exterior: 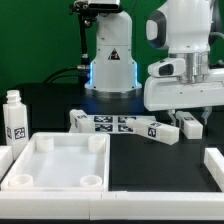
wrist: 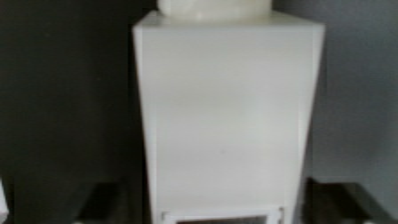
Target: Assemble desk
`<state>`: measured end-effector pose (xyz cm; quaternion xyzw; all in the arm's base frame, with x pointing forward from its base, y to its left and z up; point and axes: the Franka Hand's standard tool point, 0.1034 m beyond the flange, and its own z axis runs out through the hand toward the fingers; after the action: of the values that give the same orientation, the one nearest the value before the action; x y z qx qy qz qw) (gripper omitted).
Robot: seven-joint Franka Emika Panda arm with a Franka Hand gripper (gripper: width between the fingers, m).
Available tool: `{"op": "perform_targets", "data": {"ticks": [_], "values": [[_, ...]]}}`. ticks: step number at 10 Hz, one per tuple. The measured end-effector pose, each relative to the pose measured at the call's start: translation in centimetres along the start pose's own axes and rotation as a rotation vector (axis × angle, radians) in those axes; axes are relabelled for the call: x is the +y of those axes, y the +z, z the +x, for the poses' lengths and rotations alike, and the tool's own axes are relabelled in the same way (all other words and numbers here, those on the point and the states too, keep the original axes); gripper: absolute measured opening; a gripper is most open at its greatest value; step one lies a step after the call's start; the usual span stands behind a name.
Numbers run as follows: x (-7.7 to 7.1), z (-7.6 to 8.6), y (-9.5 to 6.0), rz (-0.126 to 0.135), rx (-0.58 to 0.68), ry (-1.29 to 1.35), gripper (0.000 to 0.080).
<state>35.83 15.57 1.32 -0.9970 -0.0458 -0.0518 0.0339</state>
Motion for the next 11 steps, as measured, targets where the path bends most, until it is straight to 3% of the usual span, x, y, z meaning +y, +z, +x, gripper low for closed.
{"op": "perform_targets", "data": {"ticks": [1,3,5,9,11], "values": [[0.7,0.6,-1.0,-0.002,-0.008,-0.027,0.0606],[2.7,2.4,-3.6,-0.006,-0.027,-0.066,0.0642],[4.6,3.4,-4.4,-0.009,-0.012,-0.143,0.0647],[8.5,1.5,-1.8,-0.031,-0.001,-0.351,0.0649],[8.8,0.7,-0.2,-0.031,-0.012,-0.387,0.0649]]}}
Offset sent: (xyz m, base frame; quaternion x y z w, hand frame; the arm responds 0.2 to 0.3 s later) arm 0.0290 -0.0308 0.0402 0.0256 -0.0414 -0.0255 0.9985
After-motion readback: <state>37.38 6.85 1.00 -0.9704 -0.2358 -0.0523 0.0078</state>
